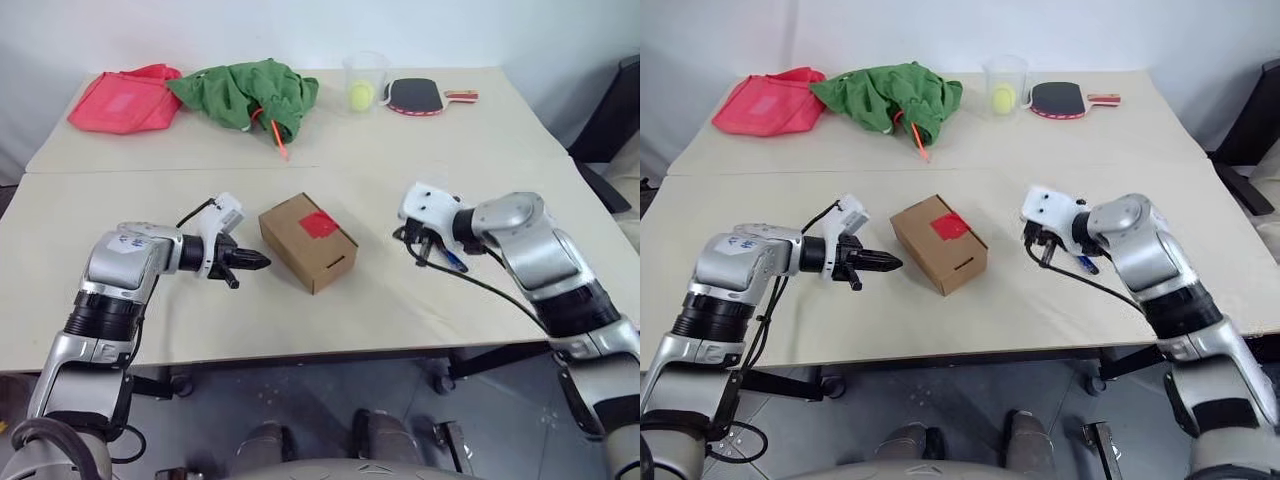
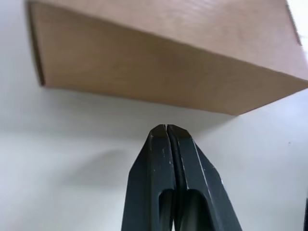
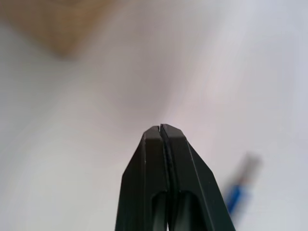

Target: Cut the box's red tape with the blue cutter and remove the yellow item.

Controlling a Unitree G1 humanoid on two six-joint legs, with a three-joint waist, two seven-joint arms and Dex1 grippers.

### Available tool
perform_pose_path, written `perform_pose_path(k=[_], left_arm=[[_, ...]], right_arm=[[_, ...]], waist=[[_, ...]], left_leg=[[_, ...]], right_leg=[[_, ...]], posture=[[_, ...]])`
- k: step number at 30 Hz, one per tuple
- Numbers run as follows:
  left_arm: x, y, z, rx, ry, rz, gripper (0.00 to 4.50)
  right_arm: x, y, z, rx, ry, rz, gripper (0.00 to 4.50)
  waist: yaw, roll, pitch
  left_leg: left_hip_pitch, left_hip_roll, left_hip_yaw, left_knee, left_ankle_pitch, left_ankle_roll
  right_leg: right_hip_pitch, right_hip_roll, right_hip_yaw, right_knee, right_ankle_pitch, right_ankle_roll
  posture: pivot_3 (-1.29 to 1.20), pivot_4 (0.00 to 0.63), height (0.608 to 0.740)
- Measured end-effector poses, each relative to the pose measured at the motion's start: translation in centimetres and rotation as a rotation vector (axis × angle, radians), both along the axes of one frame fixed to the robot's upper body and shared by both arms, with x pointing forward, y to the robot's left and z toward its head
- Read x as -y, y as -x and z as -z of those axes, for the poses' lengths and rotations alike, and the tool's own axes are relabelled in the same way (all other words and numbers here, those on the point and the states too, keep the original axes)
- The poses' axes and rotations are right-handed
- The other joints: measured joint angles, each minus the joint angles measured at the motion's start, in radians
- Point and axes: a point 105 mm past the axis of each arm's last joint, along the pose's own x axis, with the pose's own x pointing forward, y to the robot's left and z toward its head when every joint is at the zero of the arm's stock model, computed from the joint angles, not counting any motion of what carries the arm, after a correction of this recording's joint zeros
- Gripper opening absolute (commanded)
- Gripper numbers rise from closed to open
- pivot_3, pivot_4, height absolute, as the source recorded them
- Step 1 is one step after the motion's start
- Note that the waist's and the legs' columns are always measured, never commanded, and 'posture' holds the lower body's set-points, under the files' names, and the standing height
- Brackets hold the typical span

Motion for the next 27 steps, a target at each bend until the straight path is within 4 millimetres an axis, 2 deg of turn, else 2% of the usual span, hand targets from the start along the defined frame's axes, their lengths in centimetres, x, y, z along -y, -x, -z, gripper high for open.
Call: perform_pose_path(k=[4,8,12,15,20,27], left_arm=[[0.7,0.0,0.1,0.013,0.028,-0.018,0.0],[0.9,-0.1,0.5,0.017,0.05,-0.052,0.0],[2.7,0.2,0.4,0.027,0.094,-0.022,0.0],[2.6,0.3,0.3,0.033,0.089,-0.028,0.0],[2.7,0.1,0.2,0.038,0.091,-0.029,0.0],[3.3,0.0,-0.2,0.032,0.093,0.005,0.0]], right_arm=[[-2.9,-1.5,1.8,-0.032,-0.08,-0.031,0.03],[-4.9,-2.2,2.8,-0.067,-0.135,-0.045,0.03],[-7.2,-1.6,3.1,-0.095,-0.19,-0.097,0.03],[-6.9,-0.5,3.2,-0.11,-0.171,-0.134,0.03],[-6.0,2.4,3.7,-0.166,-0.124,-0.189,0.03],[-5.4,3.9,3.0,-0.18,-0.095,-0.196,0.03]], waist=[[0.003,0.0,0.0],[0.006,0.0,0.0],[0.005,0.0,0.0],[0.007,0.0,0.0],[0.007,0.0,0.0],[0.007,0.0,0.0]], left_leg=[[-0.001,0.0,-0.001,0.0,0.0,0.0],[-0.001,0.0,-0.002,0.0,0.0,0.0],[-0.001,0.0,-0.003,0.0,0.0,0.0],[-0.001,0.0,-0.003,0.0,0.0,0.0],[-0.001,0.0,-0.002,0.0,0.0,-0.001],[-0.001,0.0,-0.002,0.0,0.0,-0.001]], right_leg=[[0.0,0.0,0.0,0.0,0.0,0.0],[0.0,0.0,0.0,0.0,0.0,0.0],[0.0,0.0,-0.001,0.001,0.0,0.0],[0.0,0.0,-0.001,0.001,0.0,0.0],[0.0,0.0,0.0,0.001,0.0,0.0],[0.0,0.0,0.0,0.001,0.0,0.0]], posture=[[0.0,0.15,0.74],[0.0,0.15,0.74],[0.0,0.15,0.74],[0.0,0.15,0.74],[0.0,0.15,0.74],[0.0,0.15,0.74]])
